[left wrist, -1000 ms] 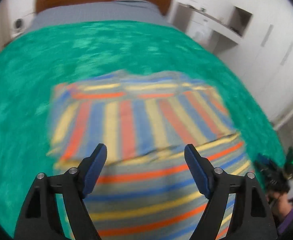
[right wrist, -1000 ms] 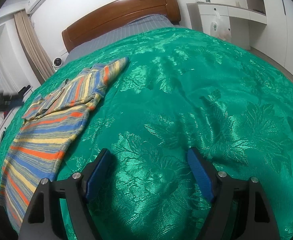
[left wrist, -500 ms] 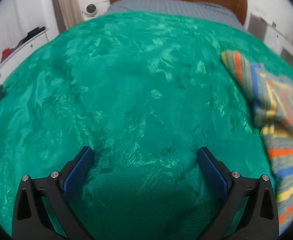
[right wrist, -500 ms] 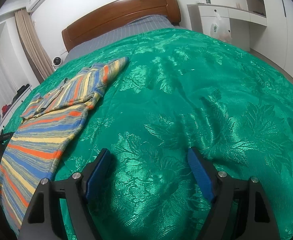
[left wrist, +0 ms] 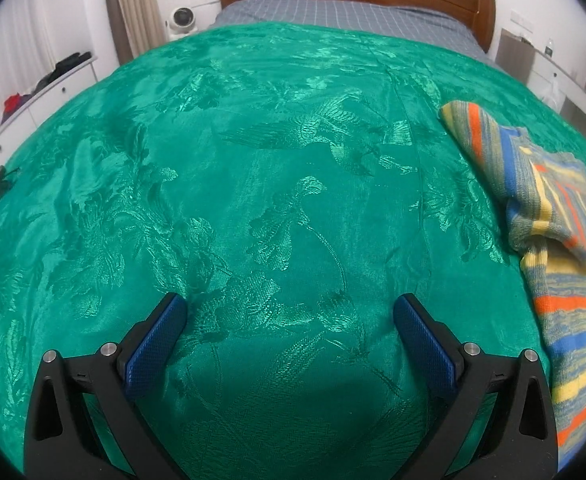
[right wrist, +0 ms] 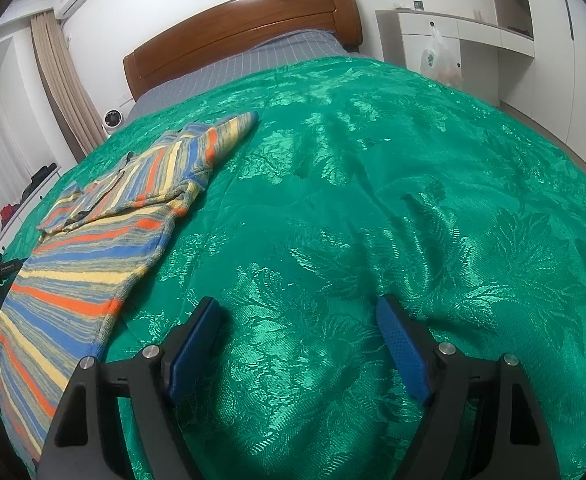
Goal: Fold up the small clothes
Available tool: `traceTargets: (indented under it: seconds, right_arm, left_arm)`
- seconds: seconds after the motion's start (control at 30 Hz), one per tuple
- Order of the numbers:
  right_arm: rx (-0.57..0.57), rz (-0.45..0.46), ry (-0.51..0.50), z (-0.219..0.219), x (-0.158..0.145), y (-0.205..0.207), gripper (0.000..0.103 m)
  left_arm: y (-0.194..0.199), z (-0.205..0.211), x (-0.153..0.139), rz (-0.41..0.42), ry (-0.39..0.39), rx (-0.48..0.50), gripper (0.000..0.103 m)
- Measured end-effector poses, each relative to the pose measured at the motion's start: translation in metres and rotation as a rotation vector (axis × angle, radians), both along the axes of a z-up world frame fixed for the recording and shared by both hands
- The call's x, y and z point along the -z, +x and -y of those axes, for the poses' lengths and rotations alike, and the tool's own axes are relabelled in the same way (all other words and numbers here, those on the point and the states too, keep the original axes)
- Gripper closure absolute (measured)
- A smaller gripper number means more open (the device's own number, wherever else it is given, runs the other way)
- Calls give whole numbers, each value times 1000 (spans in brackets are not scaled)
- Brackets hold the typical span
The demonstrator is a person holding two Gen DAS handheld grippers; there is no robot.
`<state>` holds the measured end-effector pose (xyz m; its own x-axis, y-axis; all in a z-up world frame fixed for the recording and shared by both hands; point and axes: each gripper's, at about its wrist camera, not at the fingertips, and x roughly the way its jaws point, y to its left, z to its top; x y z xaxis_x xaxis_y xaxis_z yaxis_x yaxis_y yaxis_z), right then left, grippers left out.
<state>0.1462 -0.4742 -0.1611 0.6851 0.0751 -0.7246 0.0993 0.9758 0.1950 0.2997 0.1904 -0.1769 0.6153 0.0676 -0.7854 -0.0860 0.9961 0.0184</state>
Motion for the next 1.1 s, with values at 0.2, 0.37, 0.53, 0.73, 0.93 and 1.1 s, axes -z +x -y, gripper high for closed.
traceTargets:
  seconds: [0.2, 0.37, 0.53, 0.73, 0.93, 1.1]
  right_arm:
    - [1, -2, -8, -2, 0, 1, 23]
    - [2, -1, -8, -2, 0, 1, 23]
    - [2, 0, -8, -2, 1, 1, 23]
    - [2, 0, -9, -2, 1, 1, 23]
    - [2, 1, -9, -2, 1, 1, 23]
    - [2, 2, -10, -2, 1, 1, 23]
  left_arm:
    - [0, 0, 0, 0, 0, 0, 0]
    - [0, 0, 1, 0, -1, 0, 0]
    - [0, 0, 1, 0, -1, 0, 0]
    - [0, 0, 0, 0, -1, 0, 0]
    - [0, 0, 0, 0, -1, 0, 0]
    - [0, 0, 1, 0, -1, 0, 0]
